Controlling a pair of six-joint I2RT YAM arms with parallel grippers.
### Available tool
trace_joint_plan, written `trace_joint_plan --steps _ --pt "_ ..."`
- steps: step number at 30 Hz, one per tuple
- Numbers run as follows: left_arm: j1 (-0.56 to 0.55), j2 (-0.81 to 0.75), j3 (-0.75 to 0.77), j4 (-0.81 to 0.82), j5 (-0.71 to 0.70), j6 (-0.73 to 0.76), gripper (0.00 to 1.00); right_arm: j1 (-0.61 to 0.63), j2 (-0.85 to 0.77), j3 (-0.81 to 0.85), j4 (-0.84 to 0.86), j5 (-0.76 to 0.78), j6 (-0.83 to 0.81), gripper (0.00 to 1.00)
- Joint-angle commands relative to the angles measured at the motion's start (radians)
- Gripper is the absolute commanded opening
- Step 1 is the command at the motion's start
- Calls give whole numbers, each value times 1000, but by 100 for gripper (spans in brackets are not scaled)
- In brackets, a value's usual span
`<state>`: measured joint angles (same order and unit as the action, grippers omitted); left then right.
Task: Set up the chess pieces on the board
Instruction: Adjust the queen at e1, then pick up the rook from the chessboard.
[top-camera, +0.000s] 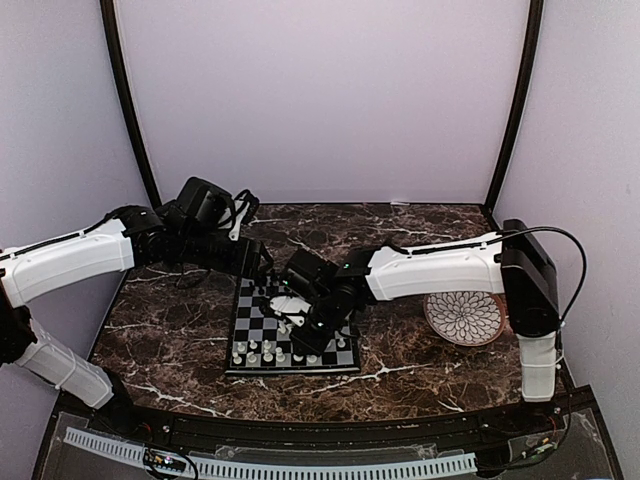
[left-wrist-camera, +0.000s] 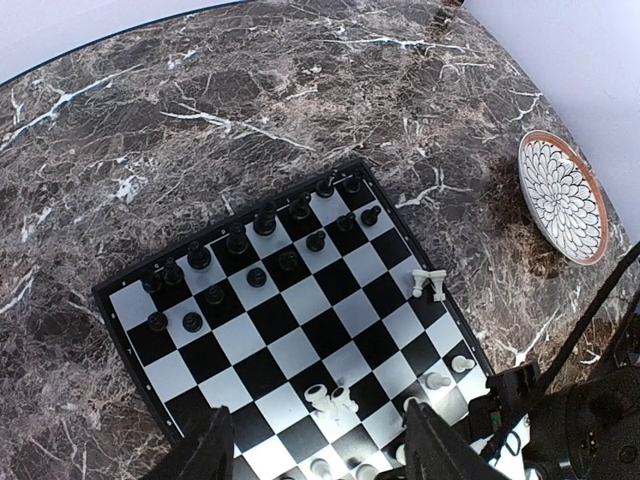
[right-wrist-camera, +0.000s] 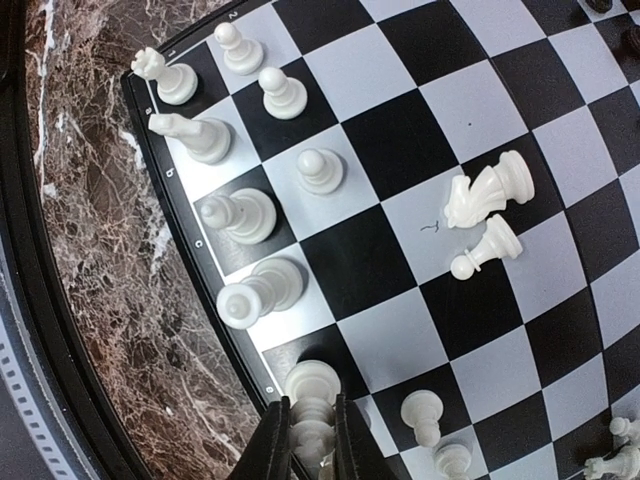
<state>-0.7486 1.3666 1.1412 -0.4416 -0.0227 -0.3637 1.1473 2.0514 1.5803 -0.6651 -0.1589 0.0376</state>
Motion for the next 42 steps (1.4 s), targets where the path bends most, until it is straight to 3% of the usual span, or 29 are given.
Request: trace_joint_plan --steps 1,21,27,39,42 --pt "5 -6 -11 8 7 -3 60 5 16 41 -6 -4 1 14" --pt "5 -4 -26 9 11 -10 60 5 36 31 -4 -19 4 18" --pt "5 -9 -34 9 10 -12 60 6 32 32 -11 -15 5 26" --pt "5 -6 -32 -25 15 -14 60 -28 -91 57 -14 -34 19 36" --pt "5 -4 -40 -50 52 -4 56 -63 -160 25 9 -32 39 36"
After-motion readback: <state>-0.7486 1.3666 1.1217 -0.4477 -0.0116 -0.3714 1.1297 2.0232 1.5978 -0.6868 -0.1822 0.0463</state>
